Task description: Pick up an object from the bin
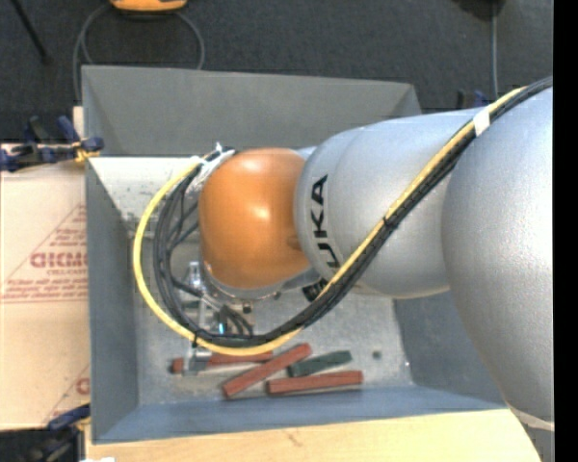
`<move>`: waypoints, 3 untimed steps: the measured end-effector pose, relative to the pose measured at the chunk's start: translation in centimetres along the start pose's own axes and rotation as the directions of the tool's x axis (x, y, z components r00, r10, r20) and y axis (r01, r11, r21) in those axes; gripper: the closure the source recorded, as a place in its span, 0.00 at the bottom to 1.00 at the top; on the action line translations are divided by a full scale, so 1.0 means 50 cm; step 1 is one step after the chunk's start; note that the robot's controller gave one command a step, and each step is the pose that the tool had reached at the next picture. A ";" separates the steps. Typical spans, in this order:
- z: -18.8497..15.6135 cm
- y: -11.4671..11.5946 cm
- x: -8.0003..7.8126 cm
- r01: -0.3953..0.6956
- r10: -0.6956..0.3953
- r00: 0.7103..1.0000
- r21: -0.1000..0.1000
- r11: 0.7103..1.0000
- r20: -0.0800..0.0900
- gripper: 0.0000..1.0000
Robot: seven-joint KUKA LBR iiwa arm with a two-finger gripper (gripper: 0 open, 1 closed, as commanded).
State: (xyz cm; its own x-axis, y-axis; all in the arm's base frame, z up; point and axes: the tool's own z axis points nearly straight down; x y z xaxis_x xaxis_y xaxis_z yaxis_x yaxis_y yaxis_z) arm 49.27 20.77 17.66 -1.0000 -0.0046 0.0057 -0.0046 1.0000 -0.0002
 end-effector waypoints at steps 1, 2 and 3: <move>-0.009 -0.002 -0.004 -0.004 0.004 1.000 -0.002 1.000 0.007 0.00; 0.176 -0.048 0.015 0.244 -0.243 0.970 -0.002 0.970 0.017 1.00; 0.176 -0.048 0.015 0.242 -0.242 0.970 -0.002 0.970 0.017 1.00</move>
Offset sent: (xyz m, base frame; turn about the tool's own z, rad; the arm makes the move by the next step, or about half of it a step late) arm -0.0150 -0.0283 -0.1040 -0.2465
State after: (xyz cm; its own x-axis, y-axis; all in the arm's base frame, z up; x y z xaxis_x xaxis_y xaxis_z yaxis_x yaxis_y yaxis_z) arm 48.48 18.34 8.86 -0.9691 -0.2465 -0.0113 -0.2466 0.9691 0.0036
